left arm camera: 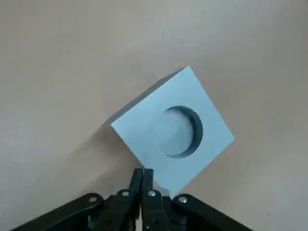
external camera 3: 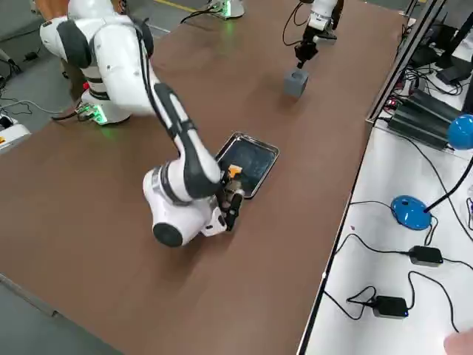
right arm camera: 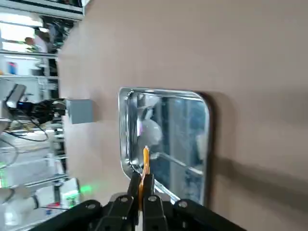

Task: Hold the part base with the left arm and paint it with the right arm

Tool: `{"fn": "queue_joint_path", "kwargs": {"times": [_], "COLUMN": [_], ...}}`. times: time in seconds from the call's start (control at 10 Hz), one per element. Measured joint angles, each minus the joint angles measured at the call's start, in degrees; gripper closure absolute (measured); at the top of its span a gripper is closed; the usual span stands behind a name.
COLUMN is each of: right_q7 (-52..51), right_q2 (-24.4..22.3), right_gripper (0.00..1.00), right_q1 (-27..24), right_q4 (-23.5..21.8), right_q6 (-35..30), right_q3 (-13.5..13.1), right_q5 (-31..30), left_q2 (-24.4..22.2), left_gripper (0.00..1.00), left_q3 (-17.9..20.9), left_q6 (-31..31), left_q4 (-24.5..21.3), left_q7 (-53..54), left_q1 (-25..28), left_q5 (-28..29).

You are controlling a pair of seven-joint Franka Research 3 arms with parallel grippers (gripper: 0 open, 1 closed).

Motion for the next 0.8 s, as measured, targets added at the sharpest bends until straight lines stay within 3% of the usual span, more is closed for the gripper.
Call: {"fn": "queue_joint_path", "kwargs": {"times": [0.2, 0.4, 0.6, 0.8], "right_q7": [7.12, 14.76, 26.86, 34.36], "right_q2": [-6.61, -15.20, -22.93, -24.83], "right_gripper": [0.96, 0.96, 0.96, 0.96], "right_q1": [3.01, 6.56, 7.99, 8.56], "right_q4": [-1.43, -8.15, -14.95, -17.96], "right_q6": [3.57, 12.38, 19.30, 23.55], "right_q3": [-0.08, 1.89, 8.93, 14.19], "right_q5": [-6.25, -14.73, -27.10, -37.93], "left_q2": [0.05, 0.10, 0.31, 0.57], "left_gripper": [0.94, 0.94, 0.94, 0.94], "left_q3": [0.01, 0.02, 0.01, 0.01], "left_q6": [0.92, 1.37, 2.02, 2.89], "left_q4": [-0.03, -0.06, -0.14, -0.16], "left_q7": [-0.57, -0.65, -1.14, -1.63], "left_q1": [-0.03, -0.06, -0.12, -0.37], "left_q5": [0.00, 0.00, 0.00, 0.00]}}
